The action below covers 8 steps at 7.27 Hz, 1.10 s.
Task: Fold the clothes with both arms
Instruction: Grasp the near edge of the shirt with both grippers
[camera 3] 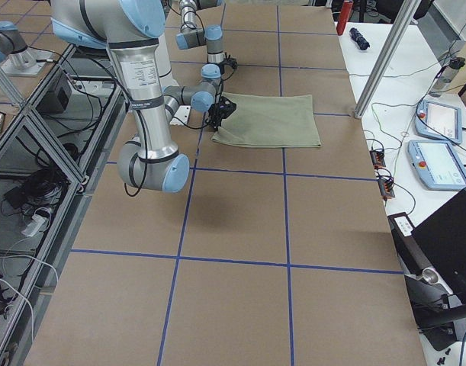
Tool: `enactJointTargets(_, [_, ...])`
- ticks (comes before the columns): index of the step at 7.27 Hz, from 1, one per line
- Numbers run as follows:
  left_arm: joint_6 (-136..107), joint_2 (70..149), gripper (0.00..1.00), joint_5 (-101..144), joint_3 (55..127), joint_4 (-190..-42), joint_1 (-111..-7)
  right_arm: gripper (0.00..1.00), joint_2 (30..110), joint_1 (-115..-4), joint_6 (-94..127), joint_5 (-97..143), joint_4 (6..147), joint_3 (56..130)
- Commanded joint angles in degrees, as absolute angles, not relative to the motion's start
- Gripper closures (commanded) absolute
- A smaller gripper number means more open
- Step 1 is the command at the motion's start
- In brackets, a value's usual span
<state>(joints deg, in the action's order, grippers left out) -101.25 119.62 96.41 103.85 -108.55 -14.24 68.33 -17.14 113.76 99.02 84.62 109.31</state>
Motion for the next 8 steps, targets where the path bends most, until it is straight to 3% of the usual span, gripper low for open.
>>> enactJointTargets(1, [-101.2,119.6,1.0,96.5,104.1,-108.5,-14.2,1.0,67.9,-17.8,114.2,99.3,84.5,109.4])
enactJointTargets(3, [-100.8,117.0,1.0,96.4,110.8,-108.0,-14.1,1.0,69.0,-18.0,114.1,100.2,84.5,112.2])
enactJointTargets(5, [-100.8,116.4,1.0,96.2,112.9,-107.1,-10.7,1.0,69.1,-17.0,113.9,104.3,84.5,115.4])
enactJointTargets(8, [-100.9,110.2,1.0,96.2,118.5,-106.4,-9.4,1.0,74.1,-16.8,113.6,111.9,84.6,125.0])
